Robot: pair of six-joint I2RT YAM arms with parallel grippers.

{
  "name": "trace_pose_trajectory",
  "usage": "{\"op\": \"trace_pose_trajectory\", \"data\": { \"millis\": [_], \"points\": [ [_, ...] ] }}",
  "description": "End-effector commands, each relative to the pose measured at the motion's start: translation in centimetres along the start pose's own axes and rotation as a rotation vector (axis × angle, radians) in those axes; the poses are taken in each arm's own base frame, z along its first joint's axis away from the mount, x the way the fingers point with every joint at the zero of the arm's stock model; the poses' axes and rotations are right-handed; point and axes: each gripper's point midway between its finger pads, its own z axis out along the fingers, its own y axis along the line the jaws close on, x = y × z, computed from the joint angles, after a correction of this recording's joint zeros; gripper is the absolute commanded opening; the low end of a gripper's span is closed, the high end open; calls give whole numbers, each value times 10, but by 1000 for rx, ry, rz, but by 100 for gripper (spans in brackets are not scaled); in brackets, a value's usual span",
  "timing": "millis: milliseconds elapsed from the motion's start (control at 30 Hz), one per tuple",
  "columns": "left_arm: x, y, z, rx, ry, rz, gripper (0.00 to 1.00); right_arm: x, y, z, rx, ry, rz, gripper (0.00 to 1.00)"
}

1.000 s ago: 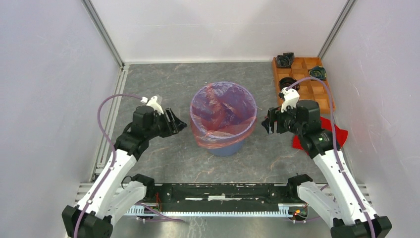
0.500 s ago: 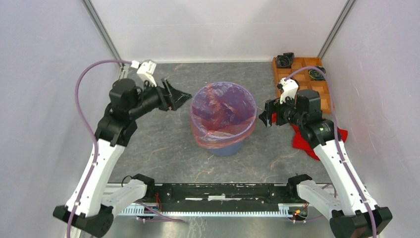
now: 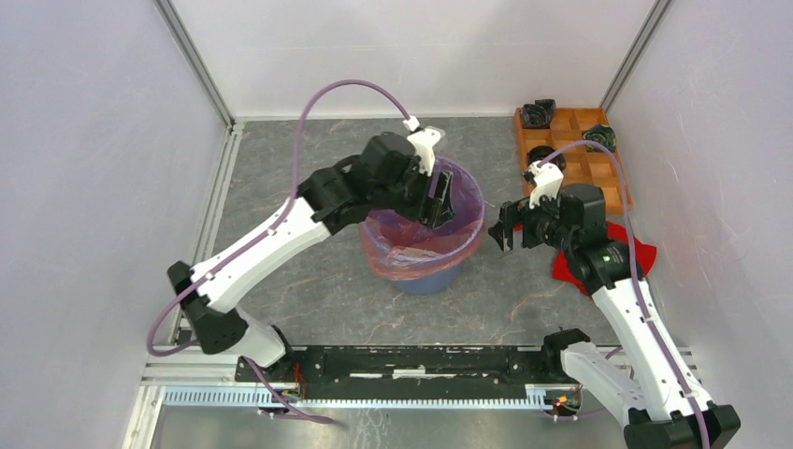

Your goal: Put the trash bags into the trash bin

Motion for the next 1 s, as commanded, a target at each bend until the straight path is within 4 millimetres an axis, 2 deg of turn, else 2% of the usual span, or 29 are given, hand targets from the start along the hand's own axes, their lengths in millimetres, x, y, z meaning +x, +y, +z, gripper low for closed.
{"op": "trace_pose_trajectory", "data": {
  "millis": [0,233,433,833,967],
  "points": [
    [21,32,20,-190,72,56,69,-1,-3,0,17,-39,-31,95],
    [64,59,79,-289,143,32,69,9,-2,7,-7,-15,-38,95],
    [97,74,114,-315,197,11,73,13,-2,9,-10,-15,-34,95],
    [146,103,140,-283,277,-47,79,19,-1,14,-19,3,-24,95],
    [162,110,146,-280,311,-64,80,27,-1,18,-27,18,-14,95]
  ]
}}
